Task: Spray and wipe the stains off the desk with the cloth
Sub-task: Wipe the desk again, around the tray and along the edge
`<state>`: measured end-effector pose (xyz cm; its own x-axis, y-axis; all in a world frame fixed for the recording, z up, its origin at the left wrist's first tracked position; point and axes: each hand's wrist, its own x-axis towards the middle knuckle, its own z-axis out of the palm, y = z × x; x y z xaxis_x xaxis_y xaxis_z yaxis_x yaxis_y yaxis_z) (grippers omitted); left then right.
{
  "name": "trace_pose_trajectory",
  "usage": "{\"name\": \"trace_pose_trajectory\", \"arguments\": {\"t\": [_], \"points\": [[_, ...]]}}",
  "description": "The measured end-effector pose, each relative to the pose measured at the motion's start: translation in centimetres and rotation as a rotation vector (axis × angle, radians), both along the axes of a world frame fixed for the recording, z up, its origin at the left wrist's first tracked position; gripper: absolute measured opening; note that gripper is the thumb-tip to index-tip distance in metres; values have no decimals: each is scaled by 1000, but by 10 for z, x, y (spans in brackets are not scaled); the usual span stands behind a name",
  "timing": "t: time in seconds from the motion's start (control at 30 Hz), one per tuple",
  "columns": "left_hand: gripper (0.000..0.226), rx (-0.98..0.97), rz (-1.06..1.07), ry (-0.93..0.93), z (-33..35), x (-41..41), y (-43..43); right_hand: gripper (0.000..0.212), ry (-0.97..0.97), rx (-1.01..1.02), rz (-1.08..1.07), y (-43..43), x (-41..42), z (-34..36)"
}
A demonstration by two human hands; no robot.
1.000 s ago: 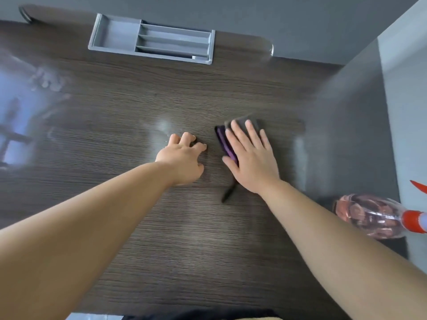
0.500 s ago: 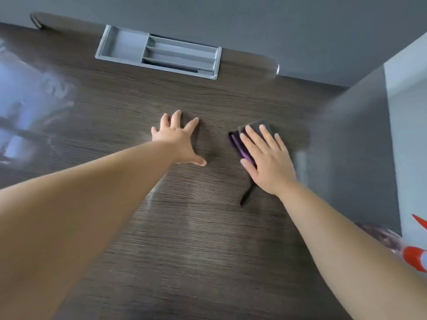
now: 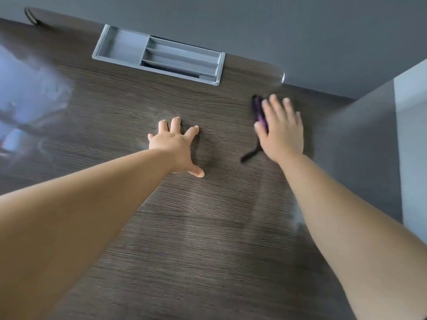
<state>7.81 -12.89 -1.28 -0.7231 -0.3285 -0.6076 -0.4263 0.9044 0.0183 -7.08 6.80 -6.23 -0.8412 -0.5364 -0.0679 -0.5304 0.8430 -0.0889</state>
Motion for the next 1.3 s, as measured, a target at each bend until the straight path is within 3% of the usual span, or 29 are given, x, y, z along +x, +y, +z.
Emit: {"name": "trace_pose_trajectory", "arguments": {"t": [0.07, 0.1, 0.13, 0.23, 0.3, 0.37, 0.47, 0.5, 0.57, 0.67, 0.73, 0.77, 0.87, 0.93, 1.1, 1.17, 1.27, 1.3], "points": [[121, -2, 3, -1, -1, 0, -1, 62, -53, 12, -352, -25, -7, -1], [121, -1, 3, -5, -1, -1, -1, 64, -64, 24, -406, -44, 0, 0], [121, -3, 0, -11, -1, -1, -2, 66, -61, 34, -353, -60, 10, 1], [121, -23, -25, -21, -1, 0, -1, 64, -31, 24, 145, -72, 37, 0], [121, -18, -23, -20, -2, 0, -2, 60, -20, 28, 335, -55, 27, 0], [121, -11, -27, -19, -2, 0, -2, 57, 0, 14, 207, -45, 6, -2], [120, -6, -23, -31, 0, 0, -2, 60, -48, -20, -258, -72, 3, -2], [119, -8, -24, -34, 1, -1, -2, 62, -64, -19, -317, -88, 13, -1], [117, -18, -30, -33, 1, -1, -1, 63, -42, -1, -139, -105, 37, -1], [120, -24, -33, -19, -1, 1, -2, 59, -24, -6, 395, -85, 38, 0], [121, -20, -38, -15, -2, 2, -2, 59, -16, 4, 493, -64, 8, -2], [121, -16, -41, -13, -1, 1, -2, 58, -11, 7, 408, -58, -6, -3], [121, -13, -38, -8, -1, 1, -2, 59, -15, -14, -124, -73, -11, -4], [120, -17, -36, -12, 0, 0, -2, 61, -28, -35, -227, -98, 16, -3], [120, -26, -19, 51, -1, 4, -3, 56, 4, 2, 465, -65, 39, -3], [119, -18, -20, 93, -1, 7, -3, 55, 18, 23, 336, -42, 24, -3], [110, 8, -4, 149, -1, 13, -3, 58, 7, 3, -154, -52, 32, -3], [100, 43, 21, 186, 0, 15, -5, 59, -8, -4, -227, -65, 47, -4]]}}
